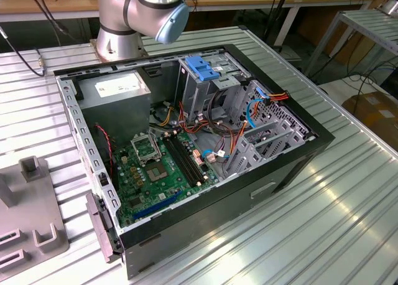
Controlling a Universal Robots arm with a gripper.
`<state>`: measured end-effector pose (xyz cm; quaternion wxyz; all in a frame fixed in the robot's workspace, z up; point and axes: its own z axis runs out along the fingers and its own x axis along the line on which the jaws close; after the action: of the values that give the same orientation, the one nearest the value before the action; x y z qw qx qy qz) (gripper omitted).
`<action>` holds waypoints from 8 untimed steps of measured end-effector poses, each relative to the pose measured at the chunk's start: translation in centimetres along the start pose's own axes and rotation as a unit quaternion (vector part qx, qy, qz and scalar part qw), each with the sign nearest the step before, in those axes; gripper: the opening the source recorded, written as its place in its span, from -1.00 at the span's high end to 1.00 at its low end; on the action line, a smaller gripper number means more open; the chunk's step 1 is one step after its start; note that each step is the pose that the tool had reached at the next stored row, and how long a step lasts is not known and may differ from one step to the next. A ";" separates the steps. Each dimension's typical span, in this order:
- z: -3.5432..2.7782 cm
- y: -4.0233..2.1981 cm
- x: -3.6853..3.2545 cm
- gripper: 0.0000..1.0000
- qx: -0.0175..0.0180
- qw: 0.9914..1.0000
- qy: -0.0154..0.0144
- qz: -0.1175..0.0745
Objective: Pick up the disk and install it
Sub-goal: 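Reach for the disk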
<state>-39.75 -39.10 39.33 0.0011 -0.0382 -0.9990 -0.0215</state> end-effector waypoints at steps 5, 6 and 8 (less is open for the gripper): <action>0.00 -0.06 0.72 0.80 0.000 1.000 0.000 0.000; 0.00 -0.08 0.95 0.80 0.000 1.000 0.000 0.000; 0.00 -0.09 1.23 0.80 0.000 1.000 0.000 0.000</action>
<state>-40.99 -39.10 39.33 0.0012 -0.0382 -0.9990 -0.0214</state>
